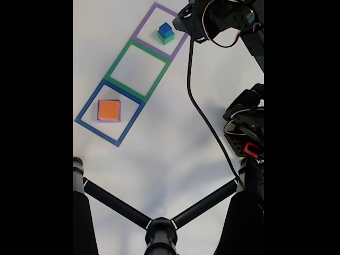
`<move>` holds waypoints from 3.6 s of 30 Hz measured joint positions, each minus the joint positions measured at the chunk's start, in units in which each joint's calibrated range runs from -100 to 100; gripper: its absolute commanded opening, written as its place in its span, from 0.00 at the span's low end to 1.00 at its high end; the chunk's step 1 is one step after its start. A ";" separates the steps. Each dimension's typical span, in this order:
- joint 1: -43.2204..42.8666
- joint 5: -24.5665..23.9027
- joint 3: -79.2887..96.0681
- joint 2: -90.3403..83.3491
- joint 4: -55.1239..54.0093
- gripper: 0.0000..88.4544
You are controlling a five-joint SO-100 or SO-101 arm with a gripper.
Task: Tower of hanoi
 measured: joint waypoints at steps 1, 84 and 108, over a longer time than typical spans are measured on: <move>1.36 0.00 3.78 -0.92 -2.77 0.22; 7.87 0.39 49.89 40.81 -107.24 0.20; 7.19 0.39 50.15 40.72 -107.24 0.05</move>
